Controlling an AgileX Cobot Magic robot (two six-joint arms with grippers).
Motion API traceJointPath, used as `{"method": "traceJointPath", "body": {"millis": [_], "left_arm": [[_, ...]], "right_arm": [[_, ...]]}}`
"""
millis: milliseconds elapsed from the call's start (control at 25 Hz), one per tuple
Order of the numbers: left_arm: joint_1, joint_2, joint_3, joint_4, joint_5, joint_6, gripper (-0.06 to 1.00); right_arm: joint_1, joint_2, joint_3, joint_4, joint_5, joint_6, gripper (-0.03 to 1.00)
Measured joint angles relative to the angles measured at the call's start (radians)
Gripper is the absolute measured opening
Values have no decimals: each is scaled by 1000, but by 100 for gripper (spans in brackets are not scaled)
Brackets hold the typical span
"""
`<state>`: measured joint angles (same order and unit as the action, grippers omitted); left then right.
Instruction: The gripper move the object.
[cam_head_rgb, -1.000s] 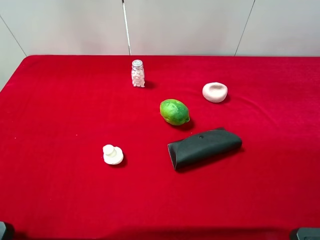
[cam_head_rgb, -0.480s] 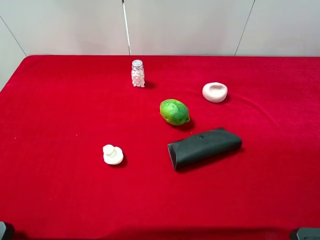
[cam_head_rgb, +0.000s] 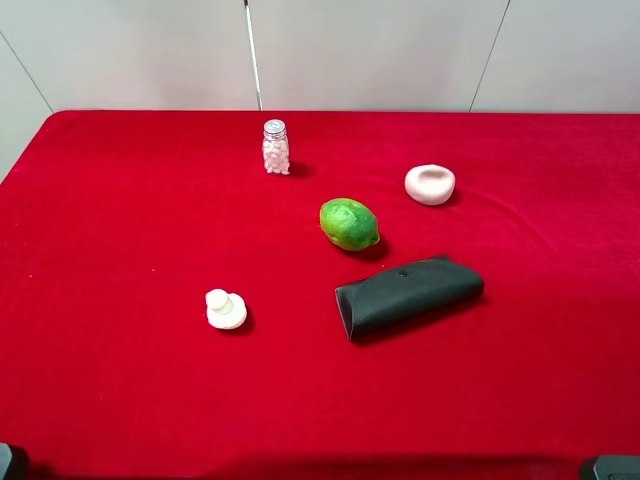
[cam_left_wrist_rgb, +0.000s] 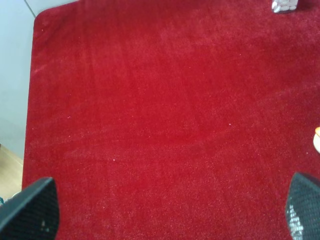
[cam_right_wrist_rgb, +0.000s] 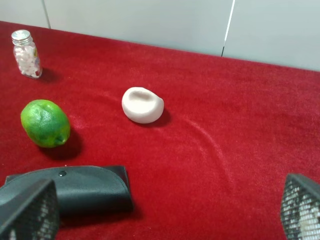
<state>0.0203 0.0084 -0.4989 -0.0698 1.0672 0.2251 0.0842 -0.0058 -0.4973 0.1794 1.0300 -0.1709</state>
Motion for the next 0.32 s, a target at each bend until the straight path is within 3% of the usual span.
{"method": "traceJointPath", "body": {"millis": [320], "left_arm": [[0,0,0,0,0,0,88]], "right_arm": [[0,0,0,0,0,0,69]]}}
